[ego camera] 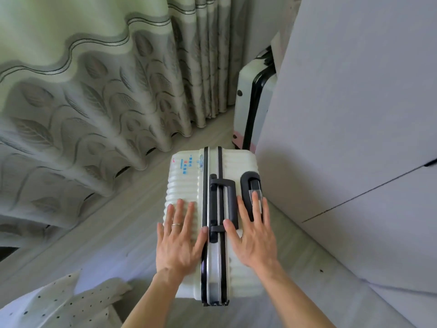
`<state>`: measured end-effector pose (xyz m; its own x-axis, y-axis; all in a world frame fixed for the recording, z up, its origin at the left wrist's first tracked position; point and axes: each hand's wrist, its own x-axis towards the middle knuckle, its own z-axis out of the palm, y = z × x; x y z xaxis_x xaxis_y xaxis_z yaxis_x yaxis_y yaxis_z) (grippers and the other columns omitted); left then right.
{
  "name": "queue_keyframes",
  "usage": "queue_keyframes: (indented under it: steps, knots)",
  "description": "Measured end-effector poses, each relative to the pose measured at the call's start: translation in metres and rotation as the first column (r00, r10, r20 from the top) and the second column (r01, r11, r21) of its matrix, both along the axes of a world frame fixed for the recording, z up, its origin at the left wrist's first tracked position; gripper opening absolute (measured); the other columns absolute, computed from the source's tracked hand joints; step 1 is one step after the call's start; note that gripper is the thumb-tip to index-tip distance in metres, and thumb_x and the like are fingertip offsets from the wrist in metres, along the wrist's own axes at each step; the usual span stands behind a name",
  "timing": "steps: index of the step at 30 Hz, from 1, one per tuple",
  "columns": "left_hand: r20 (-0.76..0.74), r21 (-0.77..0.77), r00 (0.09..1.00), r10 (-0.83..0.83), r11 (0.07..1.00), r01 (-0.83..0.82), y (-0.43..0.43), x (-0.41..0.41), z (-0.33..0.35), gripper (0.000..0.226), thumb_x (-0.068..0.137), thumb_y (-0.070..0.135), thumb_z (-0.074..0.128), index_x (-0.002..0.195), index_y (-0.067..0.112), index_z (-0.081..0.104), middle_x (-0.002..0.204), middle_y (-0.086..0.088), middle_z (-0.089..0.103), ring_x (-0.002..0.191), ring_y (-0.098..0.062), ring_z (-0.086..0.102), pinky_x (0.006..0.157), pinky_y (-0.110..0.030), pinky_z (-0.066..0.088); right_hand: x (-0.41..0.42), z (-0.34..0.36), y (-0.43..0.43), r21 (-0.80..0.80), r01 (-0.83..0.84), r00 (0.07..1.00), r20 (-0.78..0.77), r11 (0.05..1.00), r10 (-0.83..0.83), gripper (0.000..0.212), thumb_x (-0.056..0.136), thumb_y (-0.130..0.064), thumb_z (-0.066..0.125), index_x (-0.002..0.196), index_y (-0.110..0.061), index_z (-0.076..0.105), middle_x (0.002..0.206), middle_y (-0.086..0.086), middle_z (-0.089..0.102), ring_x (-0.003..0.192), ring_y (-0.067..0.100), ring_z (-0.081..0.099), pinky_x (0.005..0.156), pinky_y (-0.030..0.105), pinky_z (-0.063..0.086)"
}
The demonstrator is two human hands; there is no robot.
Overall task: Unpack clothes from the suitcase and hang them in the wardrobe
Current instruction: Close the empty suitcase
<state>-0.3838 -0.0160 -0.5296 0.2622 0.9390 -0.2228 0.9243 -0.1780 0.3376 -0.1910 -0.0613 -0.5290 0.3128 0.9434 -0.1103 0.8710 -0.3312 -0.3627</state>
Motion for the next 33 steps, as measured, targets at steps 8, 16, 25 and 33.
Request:
queue_keyframes:
  steps: [8, 16, 25, 33]
  knots:
    - [-0.061, 0.030, 0.998, -0.005, 1.000, 0.006, 0.150, -0.024, -0.003, 0.073, 0.090, 0.077, 0.008, 0.153, 0.047, -0.016, 0.161, 0.015, -0.025, 0.147, -0.010, -0.028, 0.124, -0.047, 0.000, -0.026, -0.003, 0.147, 0.054, 0.036, 0.999, -0.043, 0.998, -0.033, 0.078, 0.089, -0.079, 0.008, 0.156, -0.040, 0.013, 0.164, -0.010, -0.016, 0.151, 0.019, -0.014, 0.115, 0.031, 0.014]
    - [-0.115, 0.059, 0.990, -0.086, 0.994, 0.093, 0.317, -0.008, -0.006, 0.076, 0.087, 0.077, -0.001, 0.152, 0.043, -0.020, 0.162, 0.012, -0.026, 0.148, -0.013, -0.027, 0.124, -0.047, 0.000, -0.014, -0.011, 0.302, 0.100, 0.085, 0.996, -0.006, 0.991, -0.085, 0.075, 0.094, -0.074, 0.021, 0.155, -0.032, 0.023, 0.166, 0.002, 0.001, 0.152, 0.027, -0.002, 0.121, 0.037, 0.008]
    - [-0.083, 0.094, 0.980, -0.181, 0.978, 0.188, 0.476, 0.012, -0.012, 0.082, 0.084, 0.078, -0.008, 0.156, 0.040, -0.008, 0.165, 0.010, -0.015, 0.152, -0.015, -0.016, 0.124, -0.047, 0.007, 0.000, -0.010, 0.443, 0.072, 0.192, 0.981, -0.049, 0.979, -0.189, 0.073, 0.092, -0.076, 0.019, 0.156, -0.039, 0.017, 0.165, -0.008, -0.006, 0.152, 0.021, -0.007, 0.117, 0.042, 0.028]
    - [-0.118, 0.098, 0.889, -0.443, 0.885, 0.455, 0.651, 0.041, -0.007, 0.078, 0.085, 0.077, -0.008, 0.154, 0.040, -0.018, 0.162, 0.012, -0.025, 0.149, -0.014, -0.025, 0.125, -0.046, 0.004, 0.001, -0.005, 0.571, 0.015, 0.432, 0.902, -0.023, 0.902, -0.431, 0.074, 0.092, -0.075, 0.010, 0.157, -0.037, 0.010, 0.165, -0.005, -0.012, 0.151, 0.022, -0.016, 0.122, 0.044, 0.000]
